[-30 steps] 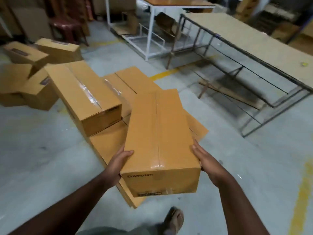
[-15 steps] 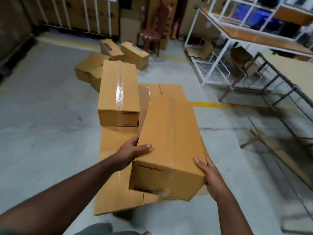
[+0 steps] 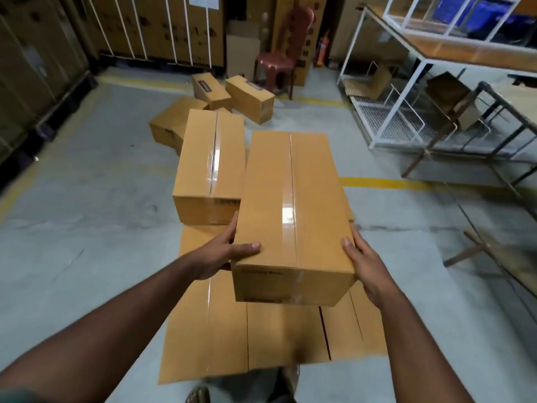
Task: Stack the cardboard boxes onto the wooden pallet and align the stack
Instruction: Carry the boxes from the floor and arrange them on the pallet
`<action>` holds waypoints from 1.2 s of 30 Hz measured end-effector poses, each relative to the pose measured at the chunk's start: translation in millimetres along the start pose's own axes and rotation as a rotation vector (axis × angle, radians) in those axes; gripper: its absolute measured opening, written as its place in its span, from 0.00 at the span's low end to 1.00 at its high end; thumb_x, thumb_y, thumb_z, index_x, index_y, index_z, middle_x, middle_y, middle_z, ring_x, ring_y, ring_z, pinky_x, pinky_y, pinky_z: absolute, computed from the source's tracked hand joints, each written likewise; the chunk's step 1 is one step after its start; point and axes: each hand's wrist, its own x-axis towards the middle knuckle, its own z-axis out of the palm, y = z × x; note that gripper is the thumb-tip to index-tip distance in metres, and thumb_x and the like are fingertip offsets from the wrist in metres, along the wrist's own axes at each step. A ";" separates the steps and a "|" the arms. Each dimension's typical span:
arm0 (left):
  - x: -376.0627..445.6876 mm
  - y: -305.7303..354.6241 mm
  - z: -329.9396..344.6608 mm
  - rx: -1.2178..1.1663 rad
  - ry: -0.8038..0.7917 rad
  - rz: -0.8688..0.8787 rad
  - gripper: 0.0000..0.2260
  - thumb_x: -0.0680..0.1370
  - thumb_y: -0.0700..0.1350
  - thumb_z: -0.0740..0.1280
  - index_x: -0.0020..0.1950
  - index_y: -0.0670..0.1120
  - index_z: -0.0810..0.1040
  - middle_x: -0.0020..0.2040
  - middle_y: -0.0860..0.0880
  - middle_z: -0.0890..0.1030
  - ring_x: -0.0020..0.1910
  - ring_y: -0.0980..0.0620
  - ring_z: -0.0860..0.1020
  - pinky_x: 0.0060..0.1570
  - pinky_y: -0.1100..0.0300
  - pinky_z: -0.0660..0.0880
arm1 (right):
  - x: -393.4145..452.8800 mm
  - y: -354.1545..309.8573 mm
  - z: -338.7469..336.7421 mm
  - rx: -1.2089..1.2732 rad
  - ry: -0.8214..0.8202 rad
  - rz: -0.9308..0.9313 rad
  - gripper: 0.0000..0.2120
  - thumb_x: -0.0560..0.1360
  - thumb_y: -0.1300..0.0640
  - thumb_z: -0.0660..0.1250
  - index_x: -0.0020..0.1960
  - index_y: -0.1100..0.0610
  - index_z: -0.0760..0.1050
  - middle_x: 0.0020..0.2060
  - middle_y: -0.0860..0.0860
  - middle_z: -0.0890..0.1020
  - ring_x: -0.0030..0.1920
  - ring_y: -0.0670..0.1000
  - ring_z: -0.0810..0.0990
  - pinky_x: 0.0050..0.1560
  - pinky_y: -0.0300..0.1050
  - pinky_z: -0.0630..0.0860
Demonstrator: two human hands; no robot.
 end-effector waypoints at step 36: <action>359.7 16.1 -130.1 1.069 0.270 -0.380 0.64 0.65 0.75 0.73 0.83 0.52 0.33 0.83 0.48 0.33 0.81 0.37 0.33 0.78 0.36 0.41 | 461.0 64.6 27.9 -0.289 -0.308 -0.065 0.44 0.81 0.42 0.68 0.83 0.39 0.40 0.84 0.45 0.51 0.83 0.51 0.53 0.75 0.48 0.58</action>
